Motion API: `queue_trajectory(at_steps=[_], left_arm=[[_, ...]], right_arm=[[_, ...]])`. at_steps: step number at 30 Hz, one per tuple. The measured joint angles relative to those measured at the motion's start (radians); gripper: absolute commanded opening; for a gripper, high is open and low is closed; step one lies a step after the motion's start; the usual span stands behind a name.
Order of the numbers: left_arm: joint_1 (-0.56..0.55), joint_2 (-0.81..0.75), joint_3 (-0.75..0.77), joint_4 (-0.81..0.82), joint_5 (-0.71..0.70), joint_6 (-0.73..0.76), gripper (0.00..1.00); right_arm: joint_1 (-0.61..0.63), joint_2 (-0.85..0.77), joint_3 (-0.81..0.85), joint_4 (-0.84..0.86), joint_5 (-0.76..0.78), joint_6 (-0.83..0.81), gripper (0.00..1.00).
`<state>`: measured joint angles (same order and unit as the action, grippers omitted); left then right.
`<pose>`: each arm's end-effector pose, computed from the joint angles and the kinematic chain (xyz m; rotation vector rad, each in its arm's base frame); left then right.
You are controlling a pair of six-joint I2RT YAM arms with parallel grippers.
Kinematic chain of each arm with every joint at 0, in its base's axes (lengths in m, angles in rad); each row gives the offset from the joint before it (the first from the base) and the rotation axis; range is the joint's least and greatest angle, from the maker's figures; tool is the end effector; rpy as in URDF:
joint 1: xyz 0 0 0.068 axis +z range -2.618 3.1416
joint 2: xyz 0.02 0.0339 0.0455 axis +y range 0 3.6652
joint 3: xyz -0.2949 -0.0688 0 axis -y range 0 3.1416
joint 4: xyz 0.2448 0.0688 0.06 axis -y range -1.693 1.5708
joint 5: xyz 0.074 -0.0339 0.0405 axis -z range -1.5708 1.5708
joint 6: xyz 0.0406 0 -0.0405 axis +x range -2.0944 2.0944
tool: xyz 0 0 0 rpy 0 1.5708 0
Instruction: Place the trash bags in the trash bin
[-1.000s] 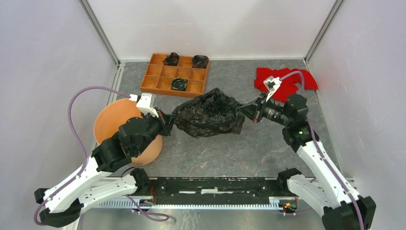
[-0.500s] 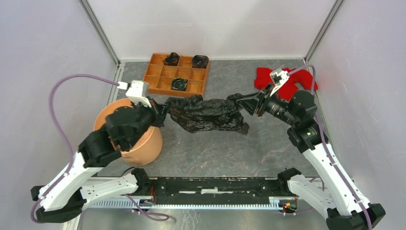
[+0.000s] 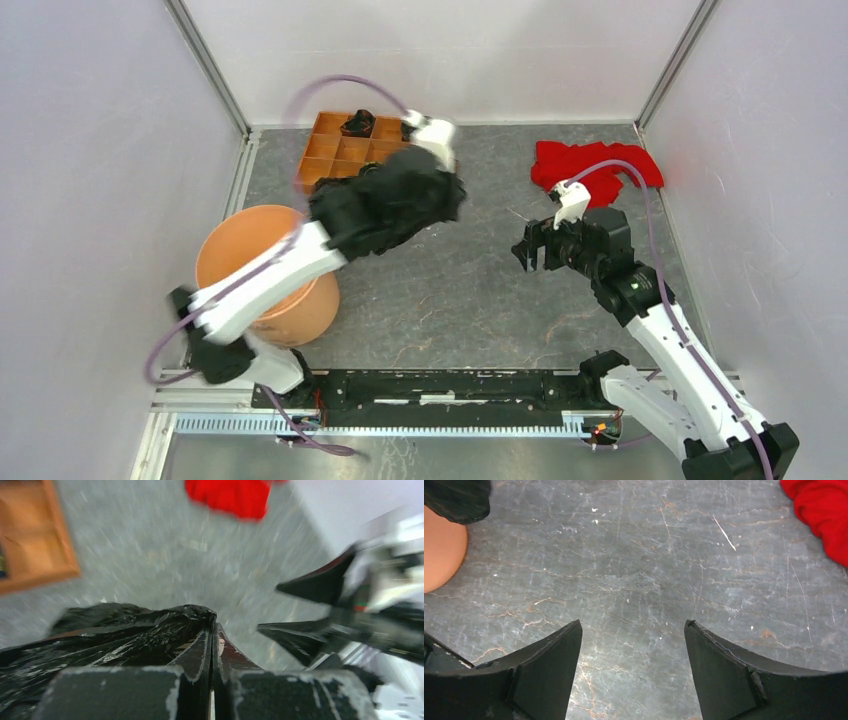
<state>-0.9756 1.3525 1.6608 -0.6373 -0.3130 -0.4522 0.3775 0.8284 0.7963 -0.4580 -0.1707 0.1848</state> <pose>0.1661 -0.2230 0.4965 0.2887 1.9191 -0.6732 0.1535 0.0683 0.3292 -0.3081 2.0717 0.5201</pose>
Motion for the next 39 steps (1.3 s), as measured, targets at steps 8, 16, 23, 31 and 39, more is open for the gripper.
queue_trajectory(at_steps=[8,16,23,31,39], left_arm=[[-0.048,0.392,-0.166,0.031,0.198,-0.057,0.08],[-0.081,0.338,-0.21,0.175,0.37,-0.074,0.58],[-0.085,0.049,-0.396,0.171,0.419,-0.028,0.91],[-0.085,-0.299,-0.49,0.039,0.19,-0.023,1.0],[0.097,-0.201,-0.55,-0.03,0.072,-0.155,0.99]], right_arm=[[0.0,-0.091,-0.185,-0.008,0.04,0.012,0.82],[0.0,-0.122,-0.193,-0.053,0.155,-0.004,0.86],[0.0,-0.078,-0.153,-0.059,0.117,-0.072,0.94],[0.014,0.03,-0.14,0.035,-0.017,-0.077,0.96],[0.041,0.072,-0.189,0.146,-0.056,0.01,0.98]])
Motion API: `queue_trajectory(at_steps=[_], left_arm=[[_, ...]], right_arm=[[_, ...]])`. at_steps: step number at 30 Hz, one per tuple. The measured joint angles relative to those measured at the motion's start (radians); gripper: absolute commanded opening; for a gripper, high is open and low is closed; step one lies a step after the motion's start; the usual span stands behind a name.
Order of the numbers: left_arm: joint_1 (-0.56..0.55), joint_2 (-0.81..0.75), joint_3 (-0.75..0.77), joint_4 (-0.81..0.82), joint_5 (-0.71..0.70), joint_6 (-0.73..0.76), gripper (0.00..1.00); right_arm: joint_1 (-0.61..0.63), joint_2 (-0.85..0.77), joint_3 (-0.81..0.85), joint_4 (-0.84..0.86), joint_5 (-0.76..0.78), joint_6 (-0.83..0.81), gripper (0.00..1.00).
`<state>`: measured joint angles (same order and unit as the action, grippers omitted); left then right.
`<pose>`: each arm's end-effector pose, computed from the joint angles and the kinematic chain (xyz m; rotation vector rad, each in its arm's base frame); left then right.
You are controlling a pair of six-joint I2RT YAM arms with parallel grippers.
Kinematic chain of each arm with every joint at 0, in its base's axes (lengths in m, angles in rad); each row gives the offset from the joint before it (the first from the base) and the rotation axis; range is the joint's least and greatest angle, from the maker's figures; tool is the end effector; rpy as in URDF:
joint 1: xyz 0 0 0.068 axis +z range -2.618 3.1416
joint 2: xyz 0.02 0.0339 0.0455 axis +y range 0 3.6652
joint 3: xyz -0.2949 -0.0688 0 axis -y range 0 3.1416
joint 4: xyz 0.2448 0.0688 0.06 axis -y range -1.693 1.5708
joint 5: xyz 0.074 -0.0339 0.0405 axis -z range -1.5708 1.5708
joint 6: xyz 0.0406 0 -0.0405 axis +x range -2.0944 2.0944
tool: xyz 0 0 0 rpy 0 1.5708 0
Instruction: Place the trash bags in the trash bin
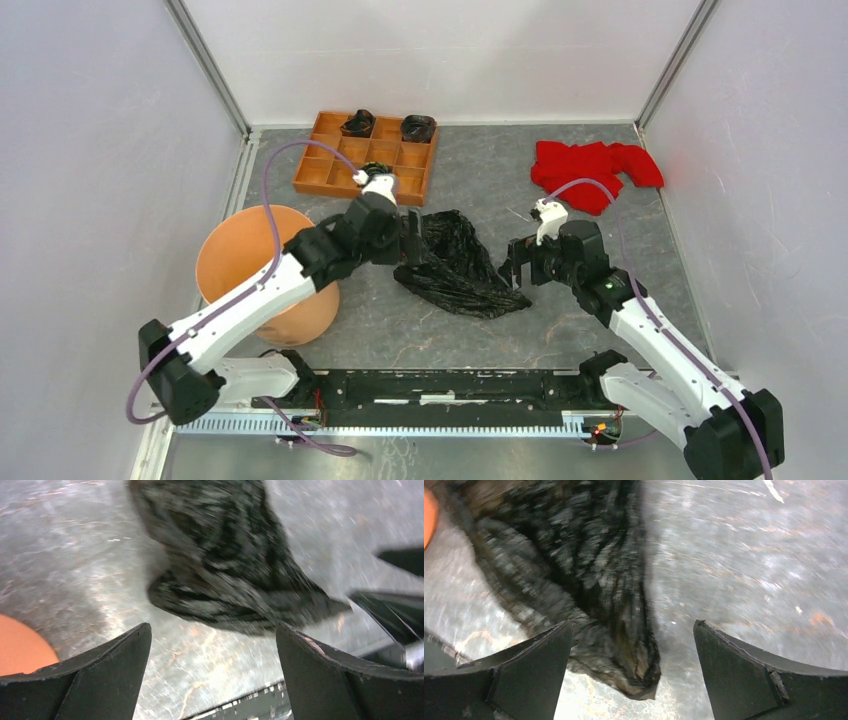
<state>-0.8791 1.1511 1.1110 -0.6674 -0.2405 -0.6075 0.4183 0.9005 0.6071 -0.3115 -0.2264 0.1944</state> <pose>0.1561 -0.1733 0.3592 0.1848 2.2992 -0.5130 0.1625 0.0822 0.2667 -0.3788 2.1874 0.5906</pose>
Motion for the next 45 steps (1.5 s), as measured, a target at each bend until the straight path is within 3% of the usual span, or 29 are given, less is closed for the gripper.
queue_trajectory(at_steps=[6,11,18,20,24,26,29,31,33,36,39,42,45], left_arm=[[0.291,0.158,0.002,0.012,0.103,-0.048,0.97],[0.324,0.305,0.036,0.031,0.148,-0.055,0.86],[0.335,0.431,0.056,0.15,0.258,-0.064,0.82],[0.335,0.433,0.053,0.19,0.288,-0.077,0.76],[0.335,0.43,0.031,0.261,0.321,-0.095,0.52],[0.335,0.425,0.011,0.28,0.33,-0.1,0.39],[0.335,0.413,-0.005,0.282,0.338,-0.105,0.22],[0.335,0.407,-0.005,0.286,0.347,-0.105,0.16],[0.335,0.403,-0.001,0.288,0.356,-0.103,0.1],[0.335,0.402,0.037,0.273,0.374,-0.103,0.02],[0.335,0.423,0.182,0.222,0.402,-0.079,0.02],[0.335,0.514,0.514,0.154,0.451,-0.027,0.02],[0.333,0.593,0.864,0.14,0.518,0.007,0.02]], right_arm=[[-0.002,-0.051,-0.027,-0.075,0.257,0.212,0.98],[-0.009,-0.041,-0.043,-0.14,0.345,0.371,0.98],[-0.009,-0.034,-0.13,-0.106,0.26,0.565,0.98],[-0.009,-0.029,-0.162,-0.091,0.225,0.616,0.98],[-0.009,-0.009,-0.213,-0.051,0.154,0.707,0.96],[-0.009,-0.008,-0.248,-0.019,0.121,0.757,0.88],[-0.01,-0.011,-0.299,0.058,0.092,0.821,0.54],[-0.017,-0.001,-0.315,0.097,0.077,0.845,0.26],[-0.038,0.023,-0.317,0.127,0.061,0.86,0.08],[-0.079,0.064,-0.311,0.186,0.039,0.843,0.04],[-0.125,0.133,-0.217,0.191,0.013,0.735,0.0],[-0.152,0.263,0.11,0.07,-0.006,0.544,0.01],[-0.158,0.394,0.583,-0.035,-0.034,0.339,0.04]])
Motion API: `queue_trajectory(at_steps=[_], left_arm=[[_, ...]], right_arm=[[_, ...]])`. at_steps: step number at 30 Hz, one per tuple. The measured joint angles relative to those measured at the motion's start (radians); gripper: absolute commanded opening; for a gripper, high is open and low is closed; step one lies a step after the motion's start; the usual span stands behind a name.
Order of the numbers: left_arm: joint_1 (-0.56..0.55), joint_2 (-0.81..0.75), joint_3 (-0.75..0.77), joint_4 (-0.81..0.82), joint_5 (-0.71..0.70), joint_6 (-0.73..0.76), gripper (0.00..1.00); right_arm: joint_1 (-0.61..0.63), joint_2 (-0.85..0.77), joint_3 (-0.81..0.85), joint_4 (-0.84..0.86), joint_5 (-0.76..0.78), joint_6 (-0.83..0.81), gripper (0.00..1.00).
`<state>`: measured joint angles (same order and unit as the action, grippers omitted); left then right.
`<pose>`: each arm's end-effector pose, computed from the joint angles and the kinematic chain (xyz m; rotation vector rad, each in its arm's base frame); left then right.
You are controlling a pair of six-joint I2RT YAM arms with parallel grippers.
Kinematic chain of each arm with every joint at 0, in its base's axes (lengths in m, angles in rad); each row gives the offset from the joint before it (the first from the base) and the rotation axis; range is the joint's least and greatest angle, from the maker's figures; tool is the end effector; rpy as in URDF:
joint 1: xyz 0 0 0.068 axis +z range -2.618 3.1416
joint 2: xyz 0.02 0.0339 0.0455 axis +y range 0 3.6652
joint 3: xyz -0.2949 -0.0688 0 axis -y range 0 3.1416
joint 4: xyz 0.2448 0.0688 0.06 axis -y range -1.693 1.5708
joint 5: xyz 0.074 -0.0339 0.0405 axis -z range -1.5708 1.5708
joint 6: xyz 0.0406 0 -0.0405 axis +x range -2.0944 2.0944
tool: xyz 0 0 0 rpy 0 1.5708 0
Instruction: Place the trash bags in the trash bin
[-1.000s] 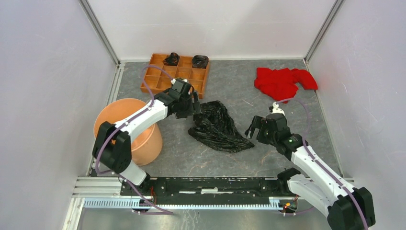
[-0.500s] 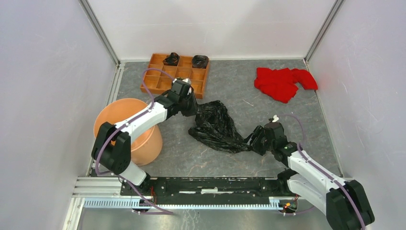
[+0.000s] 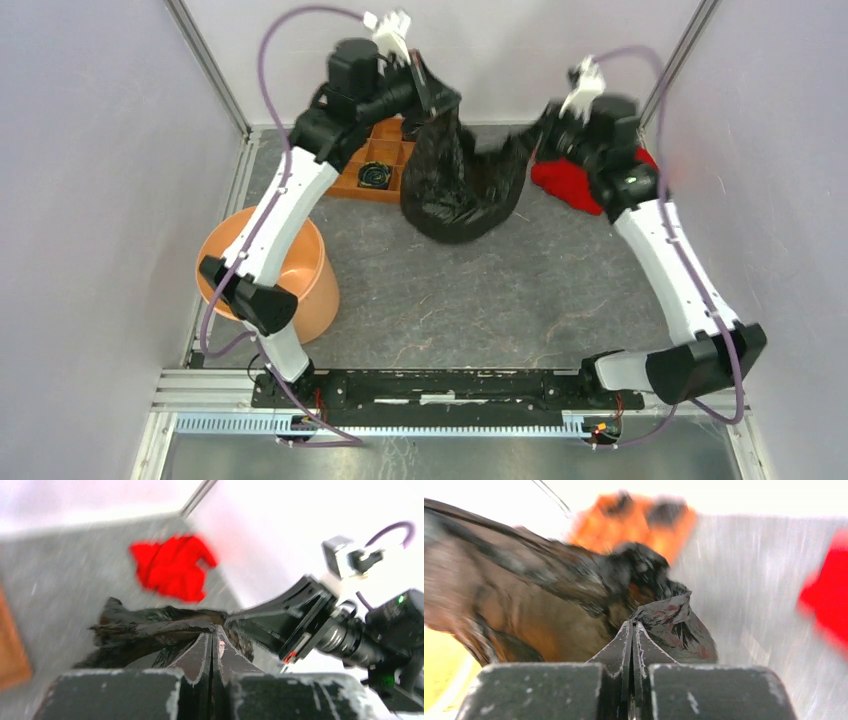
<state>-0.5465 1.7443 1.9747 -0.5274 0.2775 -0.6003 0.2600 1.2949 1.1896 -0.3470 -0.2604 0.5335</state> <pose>0.3391 -0.2193 0.4852 0.1514 1.9874 -1.0282 0.2788 0.0850 0.3817 0.1150 2.0888 0.7561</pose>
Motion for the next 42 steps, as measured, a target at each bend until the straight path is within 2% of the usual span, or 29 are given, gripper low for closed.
queue_trajectory(at_steps=[1,3,5,6,9,11,14,18,21,24,25,26,30,32,33,36,39,42], left_arm=[[-0.004,0.008,0.092,0.006,0.023,0.008,0.02],[-0.028,-0.016,0.201,0.05,0.056,0.032,0.02],[-0.085,-0.116,0.165,0.123,0.064,0.063,0.02],[-0.114,-0.183,0.113,0.154,0.061,0.074,0.02],[-0.177,-0.399,-0.134,0.258,0.005,0.095,0.02],[-0.171,-0.531,-0.336,0.296,-0.109,0.097,0.02],[-0.15,-0.596,-0.6,0.314,-0.242,0.097,0.02],[-0.145,-0.536,-0.988,0.298,-0.227,0.085,0.02],[-0.146,-0.543,-1.221,0.208,-0.173,0.042,0.02],[-0.147,-0.587,-1.194,0.159,-0.132,0.031,0.02],[-0.147,-0.601,-1.141,0.155,-0.114,0.032,0.02],[-0.147,-0.606,-1.07,0.154,-0.104,0.033,0.02],[-0.148,-0.589,-0.669,0.171,-0.081,0.049,0.02],[-0.148,-0.601,-0.494,0.249,-0.084,0.056,0.02],[-0.148,-0.61,-0.475,0.266,-0.087,0.056,0.02],[-0.149,-0.655,-0.469,0.289,-0.165,0.056,0.02],[-0.15,-0.646,-0.539,0.238,-0.249,0.056,0.02],[-0.148,-0.631,-0.75,0.173,-0.305,0.057,0.02]], right_arm=[[0.0,0.028,0.175,-0.023,-0.024,-0.069,0.05],[0.0,0.019,0.393,-0.004,-0.083,-0.166,0.07],[0.0,-0.068,0.467,0.061,-0.145,-0.23,0.08],[0.0,-0.14,0.448,0.104,-0.176,-0.251,0.07],[0.001,-0.377,0.23,0.263,-0.249,-0.273,0.01],[0.003,-0.498,0.049,0.372,-0.282,-0.273,0.01],[0.003,-0.518,-0.251,0.443,-0.303,-0.277,0.01],[-0.002,-0.374,-0.621,0.298,-0.303,-0.297,0.01],[0.0,-0.398,-0.738,0.09,-0.309,-0.304,0.01],[0.002,-0.428,-0.631,-0.002,-0.324,-0.33,0.01],[0.002,-0.417,-0.496,-0.04,-0.328,-0.349,0.01],[0.002,-0.413,-0.453,-0.036,-0.328,-0.355,0.01],[0.002,-0.344,-0.007,-0.066,-0.307,-0.391,0.01],[0.002,-0.337,0.127,-0.026,-0.266,-0.385,0.01],[0.002,-0.339,0.153,-0.01,-0.246,-0.381,0.01],[0.002,-0.346,0.123,0.021,-0.224,-0.377,0.01],[0.002,-0.33,-0.09,0.057,-0.204,-0.386,0.01],[0.002,-0.307,-0.362,-0.006,-0.153,-0.389,0.01]])
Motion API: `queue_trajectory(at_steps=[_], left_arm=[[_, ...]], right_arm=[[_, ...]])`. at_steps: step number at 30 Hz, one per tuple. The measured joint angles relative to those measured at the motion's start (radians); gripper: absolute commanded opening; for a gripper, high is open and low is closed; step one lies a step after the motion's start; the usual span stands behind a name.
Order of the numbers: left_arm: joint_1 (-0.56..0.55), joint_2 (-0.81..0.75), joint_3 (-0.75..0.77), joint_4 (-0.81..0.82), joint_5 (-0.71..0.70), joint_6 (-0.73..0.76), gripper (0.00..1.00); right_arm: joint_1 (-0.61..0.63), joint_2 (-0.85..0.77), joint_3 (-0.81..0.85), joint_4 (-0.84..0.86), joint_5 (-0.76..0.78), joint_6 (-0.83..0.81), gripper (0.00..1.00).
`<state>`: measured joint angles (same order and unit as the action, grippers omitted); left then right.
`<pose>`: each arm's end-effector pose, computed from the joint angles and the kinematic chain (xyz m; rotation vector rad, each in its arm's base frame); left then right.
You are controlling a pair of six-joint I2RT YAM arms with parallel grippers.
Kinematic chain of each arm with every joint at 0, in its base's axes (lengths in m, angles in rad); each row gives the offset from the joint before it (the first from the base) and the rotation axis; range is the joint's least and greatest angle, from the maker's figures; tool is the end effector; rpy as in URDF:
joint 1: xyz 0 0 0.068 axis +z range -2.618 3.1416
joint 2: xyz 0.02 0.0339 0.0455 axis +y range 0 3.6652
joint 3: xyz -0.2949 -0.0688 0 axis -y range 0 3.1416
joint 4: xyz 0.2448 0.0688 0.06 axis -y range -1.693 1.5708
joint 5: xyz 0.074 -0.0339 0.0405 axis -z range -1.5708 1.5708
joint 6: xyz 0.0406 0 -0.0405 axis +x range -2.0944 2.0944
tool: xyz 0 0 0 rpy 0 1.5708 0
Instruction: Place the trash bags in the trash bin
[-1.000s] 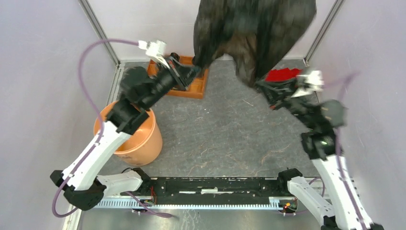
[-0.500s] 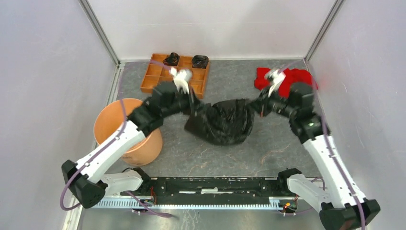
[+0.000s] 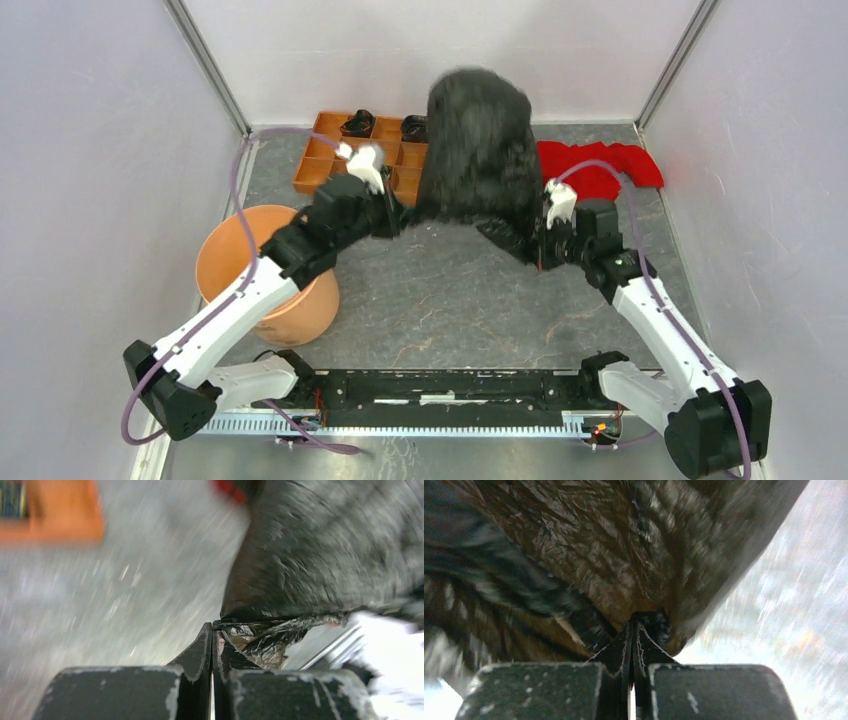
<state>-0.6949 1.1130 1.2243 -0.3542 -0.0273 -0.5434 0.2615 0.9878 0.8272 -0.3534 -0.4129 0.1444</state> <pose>0.1831 -0.1512 0.4373 0.1234 1.8939 -0.8407 0.1945 0.0689 0.3251 -0.3778 2.0737 0.6754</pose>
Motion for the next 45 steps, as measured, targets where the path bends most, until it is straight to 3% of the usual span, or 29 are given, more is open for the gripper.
queue_trajectory(at_steps=[2,5,9,12,14,18,23,26,30,36,39,43,45], left_arm=[[0.0,-0.001,-0.127,-0.086,-0.016,0.001,0.02],[0.0,-0.011,-0.173,-0.182,-0.019,0.018,0.02],[0.0,-0.023,0.024,-0.146,0.024,0.051,0.02],[0.0,-0.062,0.134,-0.011,0.036,0.068,0.02],[0.0,-0.114,0.129,0.037,0.018,0.068,0.02],[0.0,-0.226,-0.003,0.059,-0.052,0.067,0.02],[0.0,-0.261,-0.225,-0.012,-0.067,0.052,0.02],[0.0,-0.237,-0.262,-0.057,-0.051,0.044,0.02],[0.0,-0.135,-0.15,-0.041,0.003,0.045,0.02],[-0.002,0.114,0.262,0.077,0.182,0.051,0.02],[-0.01,0.143,0.334,0.137,0.261,0.056,0.02],[-0.021,0.131,0.318,0.145,0.319,0.076,0.02],[-0.021,0.128,0.291,0.129,0.325,0.095,0.02]], right_arm=[[-0.003,-0.006,-0.102,-0.086,0.014,0.003,0.01],[-0.002,-0.014,-0.034,-0.164,0.008,0.002,0.01],[-0.001,0.014,0.301,-0.133,-0.017,0.001,0.01],[-0.001,-0.037,0.383,0.015,-0.069,0.029,0.01],[-0.001,-0.104,0.317,0.09,-0.105,0.054,0.01],[0.0,-0.224,0.03,0.157,-0.163,0.077,0.01],[0.0,-0.282,-0.317,0.106,-0.209,0.118,0.02],[0.0,-0.29,-0.359,0.051,-0.227,0.127,0.04],[0.0,-0.227,-0.178,0.032,-0.239,0.119,0.09],[0.0,-0.235,-0.018,0.131,-0.262,0.119,0.17],[0.0,-0.302,-0.099,0.181,-0.288,0.142,0.25],[0.006,-0.421,-0.331,0.23,-0.345,0.202,0.35],[0.013,-0.46,-0.441,0.229,-0.362,0.228,0.45]])
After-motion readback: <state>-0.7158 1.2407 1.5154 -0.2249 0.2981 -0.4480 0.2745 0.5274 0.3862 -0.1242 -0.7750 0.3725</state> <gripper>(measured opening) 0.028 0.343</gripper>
